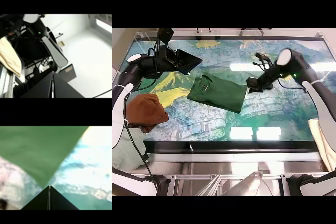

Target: Fold the shirts.

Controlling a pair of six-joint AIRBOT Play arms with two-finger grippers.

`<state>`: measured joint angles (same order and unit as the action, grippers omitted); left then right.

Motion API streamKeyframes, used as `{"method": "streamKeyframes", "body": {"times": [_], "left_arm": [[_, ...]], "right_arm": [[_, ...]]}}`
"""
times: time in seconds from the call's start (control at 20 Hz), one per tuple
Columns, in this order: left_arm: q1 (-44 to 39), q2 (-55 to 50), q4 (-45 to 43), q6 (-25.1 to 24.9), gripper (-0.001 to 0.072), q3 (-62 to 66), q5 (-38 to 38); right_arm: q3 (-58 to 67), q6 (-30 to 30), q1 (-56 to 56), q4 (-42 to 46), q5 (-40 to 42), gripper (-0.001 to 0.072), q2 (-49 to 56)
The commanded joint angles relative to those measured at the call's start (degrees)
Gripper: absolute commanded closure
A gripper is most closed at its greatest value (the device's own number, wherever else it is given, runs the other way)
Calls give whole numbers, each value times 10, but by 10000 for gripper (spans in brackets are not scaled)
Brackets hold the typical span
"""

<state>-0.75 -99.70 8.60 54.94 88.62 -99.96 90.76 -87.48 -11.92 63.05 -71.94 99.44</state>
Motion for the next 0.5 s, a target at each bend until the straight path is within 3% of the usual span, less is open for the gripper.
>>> {"method": "streamKeyframes", "body": {"times": [0.0,0.05,0.1,0.15,0.45], "left_arm": [[0,0,4,-13,701,-3,-8],[0,0,4,-19,701,-3,-6],[-1,0,3,-21,701,-3,-6],[-1,0,2,-21,702,-3,-7],[-1,0,0,-40,701,-3,-21]], "right_arm": [[-90,-39,34,-70,114,677,3],[-91,-39,34,-90,129,578,17],[-91,-39,34,-119,137,225,32],[-91,-38,33,-150,144,22,47],[-91,28,25,-336,145,20,134]]}}
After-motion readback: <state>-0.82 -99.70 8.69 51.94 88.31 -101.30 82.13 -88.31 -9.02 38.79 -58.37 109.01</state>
